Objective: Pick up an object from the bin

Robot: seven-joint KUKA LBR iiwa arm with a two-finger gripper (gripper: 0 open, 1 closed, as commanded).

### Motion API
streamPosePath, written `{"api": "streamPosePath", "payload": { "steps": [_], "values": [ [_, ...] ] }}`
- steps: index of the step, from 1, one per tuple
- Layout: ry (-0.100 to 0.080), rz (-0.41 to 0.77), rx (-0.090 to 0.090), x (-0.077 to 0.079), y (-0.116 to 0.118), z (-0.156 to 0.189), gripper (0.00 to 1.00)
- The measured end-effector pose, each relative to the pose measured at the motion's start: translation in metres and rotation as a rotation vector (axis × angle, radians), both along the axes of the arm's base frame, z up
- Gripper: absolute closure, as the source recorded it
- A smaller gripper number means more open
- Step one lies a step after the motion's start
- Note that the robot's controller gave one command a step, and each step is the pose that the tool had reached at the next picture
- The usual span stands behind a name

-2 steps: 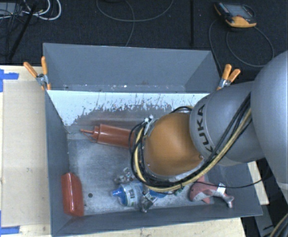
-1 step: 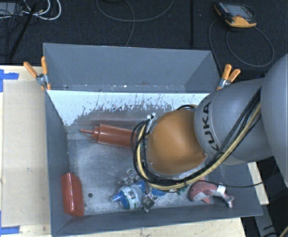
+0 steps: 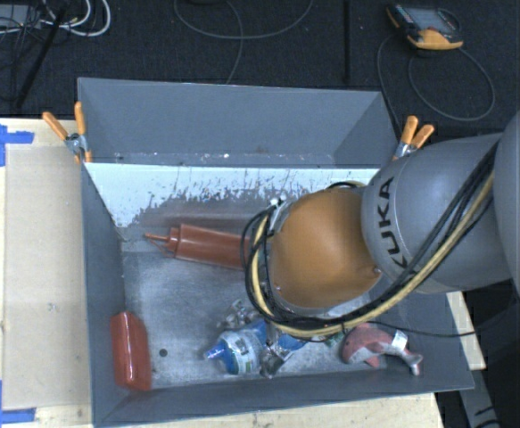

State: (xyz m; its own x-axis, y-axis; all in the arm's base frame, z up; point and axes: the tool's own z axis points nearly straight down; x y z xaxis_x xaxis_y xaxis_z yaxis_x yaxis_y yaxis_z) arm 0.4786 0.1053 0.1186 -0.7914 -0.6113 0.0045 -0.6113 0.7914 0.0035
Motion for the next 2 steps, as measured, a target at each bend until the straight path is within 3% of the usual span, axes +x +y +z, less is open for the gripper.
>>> {"api": "streamPosePath", "payload": {
  "steps": [2],
  "values": [
    [-0.002,-0.001,0.0,0.0,0.0,0.036,1.0]
  ]
}}
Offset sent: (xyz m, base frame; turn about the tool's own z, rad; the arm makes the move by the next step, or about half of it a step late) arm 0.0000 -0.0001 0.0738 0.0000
